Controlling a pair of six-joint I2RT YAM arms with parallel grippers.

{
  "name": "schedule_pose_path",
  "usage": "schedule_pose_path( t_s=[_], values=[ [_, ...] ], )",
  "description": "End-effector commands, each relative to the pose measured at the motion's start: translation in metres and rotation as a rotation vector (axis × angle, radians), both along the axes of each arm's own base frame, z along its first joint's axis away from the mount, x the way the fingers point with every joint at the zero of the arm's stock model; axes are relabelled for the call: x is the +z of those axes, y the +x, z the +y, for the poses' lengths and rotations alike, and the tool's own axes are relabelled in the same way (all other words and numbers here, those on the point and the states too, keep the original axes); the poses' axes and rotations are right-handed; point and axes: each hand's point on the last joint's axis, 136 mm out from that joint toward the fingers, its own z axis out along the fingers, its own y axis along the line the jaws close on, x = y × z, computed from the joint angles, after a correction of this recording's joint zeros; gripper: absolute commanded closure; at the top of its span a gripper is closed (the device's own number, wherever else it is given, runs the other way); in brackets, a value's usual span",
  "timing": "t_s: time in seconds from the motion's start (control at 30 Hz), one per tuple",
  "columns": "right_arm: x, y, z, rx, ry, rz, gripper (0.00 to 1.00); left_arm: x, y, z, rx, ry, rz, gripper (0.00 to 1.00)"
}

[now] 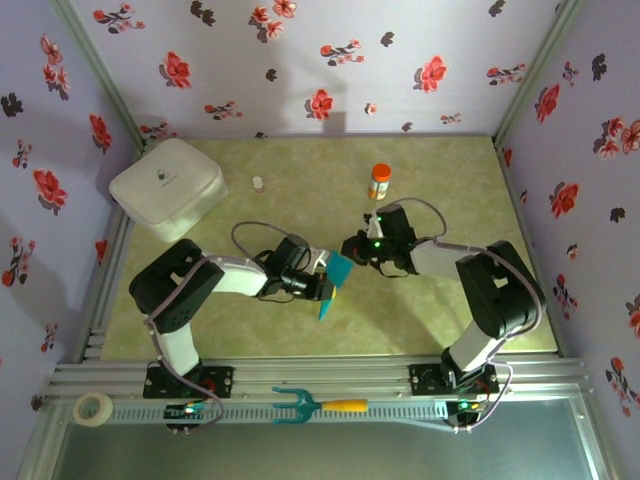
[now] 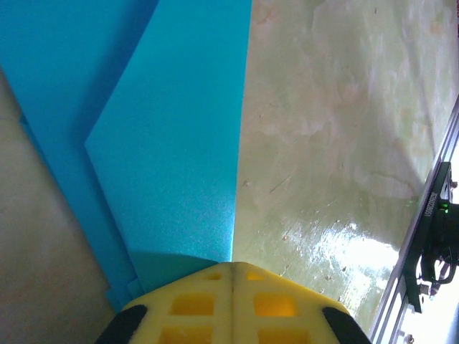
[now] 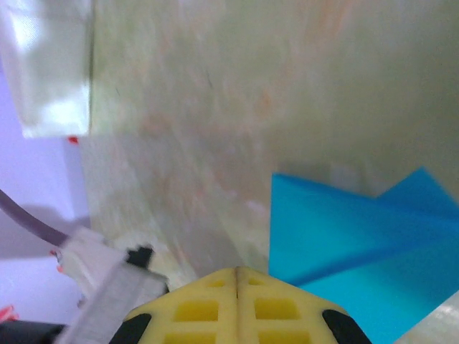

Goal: Fold a paper plane with a square sheet of paper (pick it up from the middle)
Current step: Fold the wing for the fifth time at the center of the table.

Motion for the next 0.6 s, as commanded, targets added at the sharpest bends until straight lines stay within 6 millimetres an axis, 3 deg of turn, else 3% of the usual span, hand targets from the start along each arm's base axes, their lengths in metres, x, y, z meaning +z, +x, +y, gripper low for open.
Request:
schedule_pose_path(
  t_s=[0.0,0.1,0.23,0.43,0.57],
  values=[
    [-0.034,-0.013,-0.008,-0.011,-0.055,0.08,1.0,-0.041,-0.02,0.033,0.04,0.172,0.115,1.0],
    [-0.053,-0.016,-0.02,-0.035,-0.112,0.113,1.0,-0.031,-0.017,0.028,0.04,0.15,0.103,1.0],
    [-0.063,-0.013,-0.031,-0.061,-0.145,0.129,1.0,-0.007,-0.009,0.018,0.043,0.107,0.079,1.0],
    [-0.065,-0.016,-0.031,-0.072,-0.126,0.148,1.0,0.028,0.008,-0.002,0.047,0.04,0.036,1.0],
    [-0.066,-0.016,-0.031,-0.074,-0.128,0.152,1.0,0.032,0.019,-0.016,0.047,0.019,0.04,1.0]
  ],
)
